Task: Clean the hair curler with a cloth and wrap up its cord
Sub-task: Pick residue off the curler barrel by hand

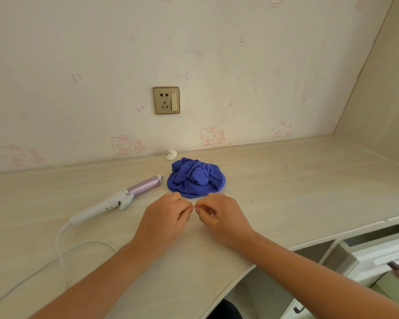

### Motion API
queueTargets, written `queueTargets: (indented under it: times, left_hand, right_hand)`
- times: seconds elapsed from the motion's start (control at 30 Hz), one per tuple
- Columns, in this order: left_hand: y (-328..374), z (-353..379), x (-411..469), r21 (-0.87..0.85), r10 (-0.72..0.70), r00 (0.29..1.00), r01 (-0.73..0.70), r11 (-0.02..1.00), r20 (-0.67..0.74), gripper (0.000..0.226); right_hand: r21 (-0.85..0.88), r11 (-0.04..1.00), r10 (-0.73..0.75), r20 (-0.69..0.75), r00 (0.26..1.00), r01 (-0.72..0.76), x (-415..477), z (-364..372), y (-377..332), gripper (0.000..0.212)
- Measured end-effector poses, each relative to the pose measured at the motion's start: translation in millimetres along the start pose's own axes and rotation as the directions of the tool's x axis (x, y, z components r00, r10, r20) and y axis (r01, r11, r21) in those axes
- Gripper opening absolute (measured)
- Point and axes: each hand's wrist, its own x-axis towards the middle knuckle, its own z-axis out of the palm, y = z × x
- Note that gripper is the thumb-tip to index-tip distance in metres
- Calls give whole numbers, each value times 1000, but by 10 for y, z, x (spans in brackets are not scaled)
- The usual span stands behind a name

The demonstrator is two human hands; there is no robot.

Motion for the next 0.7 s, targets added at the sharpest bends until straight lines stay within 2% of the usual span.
queueTargets:
  times: [0.23, 0.37, 0.47, 0.57, 0.7]
  left_hand:
    - [-73, -13, -112, -110, -49, 999, 51, 993, 20, 8]
    - [-57, 11, -98, -86, -98, 992, 106, 991, 84, 14]
    - [-15, 23, -34, 0, -146, 984, 147, 989, 106, 21]
    - [105, 85, 92, 203, -201, 971, 172, 964, 131, 31]
    - [182, 169, 202, 314, -229, 962, 174, 933, 147, 39]
  right_hand:
    - [-93, 995, -30, 66, 997, 36, 30, 75, -17, 27]
    - [-179, 982, -47, 59, 997, 57, 23, 71, -32, 35]
    - [-242, 970, -1, 47, 999, 13, 25, 95, -12, 40]
    - [-315, 946, 89, 32, 995, -75, 38, 127, 4, 47]
    - [-329, 928, 190, 5, 982, -177, 43, 136, 20, 48]
